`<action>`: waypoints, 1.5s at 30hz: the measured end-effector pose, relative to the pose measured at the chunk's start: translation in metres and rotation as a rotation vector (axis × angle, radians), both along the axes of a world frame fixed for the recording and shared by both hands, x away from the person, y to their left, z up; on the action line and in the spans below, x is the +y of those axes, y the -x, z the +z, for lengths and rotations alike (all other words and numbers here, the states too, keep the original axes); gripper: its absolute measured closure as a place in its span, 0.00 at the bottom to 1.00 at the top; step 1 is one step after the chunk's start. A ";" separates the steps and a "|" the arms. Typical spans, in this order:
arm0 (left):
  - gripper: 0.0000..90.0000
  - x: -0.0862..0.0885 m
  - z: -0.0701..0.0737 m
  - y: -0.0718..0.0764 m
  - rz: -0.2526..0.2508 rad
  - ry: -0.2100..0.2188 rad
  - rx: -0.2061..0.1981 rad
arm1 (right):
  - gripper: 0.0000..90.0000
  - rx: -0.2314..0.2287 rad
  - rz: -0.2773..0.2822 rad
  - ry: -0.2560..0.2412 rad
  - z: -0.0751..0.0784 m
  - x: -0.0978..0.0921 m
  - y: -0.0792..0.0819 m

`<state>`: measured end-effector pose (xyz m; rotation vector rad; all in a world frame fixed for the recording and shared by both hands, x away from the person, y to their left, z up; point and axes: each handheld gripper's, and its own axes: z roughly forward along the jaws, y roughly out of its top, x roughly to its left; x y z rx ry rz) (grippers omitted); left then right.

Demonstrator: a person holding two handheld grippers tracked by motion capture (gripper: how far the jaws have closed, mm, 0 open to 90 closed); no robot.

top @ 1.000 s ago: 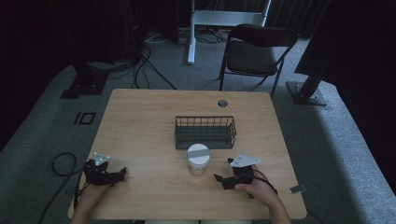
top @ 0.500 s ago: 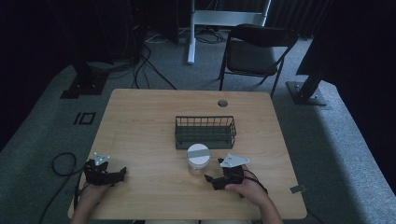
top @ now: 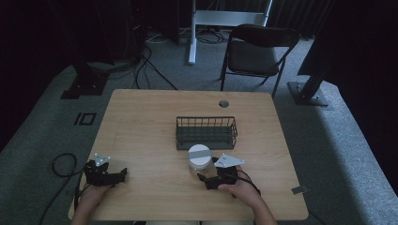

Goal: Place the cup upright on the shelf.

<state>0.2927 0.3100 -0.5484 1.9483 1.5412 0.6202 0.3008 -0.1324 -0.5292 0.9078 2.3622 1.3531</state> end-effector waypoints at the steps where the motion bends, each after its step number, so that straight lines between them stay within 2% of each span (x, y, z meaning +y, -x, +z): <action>1: 0.00 0.000 0.000 0.000 0.000 0.000 0.000 | 0.13 -0.001 -0.003 -0.005 0.000 0.002 0.000; 10: 0.00 0.000 0.000 0.000 0.000 0.000 0.000 | 0.13 -0.012 -0.047 -0.063 0.000 0.009 0.001; 15: 0.00 0.000 0.000 0.000 0.000 0.000 0.000 | 0.13 -0.013 -0.085 -0.079 -0.002 0.014 0.002; 16: 0.00 0.000 0.000 0.000 0.000 0.000 0.000 | 0.13 -0.012 -0.106 -0.088 -0.003 0.016 0.003; 23: 0.00 0.000 0.000 0.000 0.000 0.000 0.000 | 0.13 -0.022 -0.132 -0.086 -0.006 0.025 0.004; 29: 0.00 0.000 0.000 0.000 0.000 0.000 0.000 | 0.13 -0.062 -0.169 -0.080 -0.004 0.030 0.003; 32: 0.00 0.000 0.000 0.000 0.000 0.000 0.000 | 0.13 -0.077 -0.193 -0.095 -0.003 0.033 0.002; 39: 0.00 0.000 0.000 0.000 0.000 0.000 0.000 | 0.13 -0.078 -0.208 -0.110 -0.003 0.038 0.000; 45: 0.00 0.000 0.000 0.000 0.000 0.000 0.000 | 0.15 -0.086 -0.223 -0.092 -0.003 0.041 0.001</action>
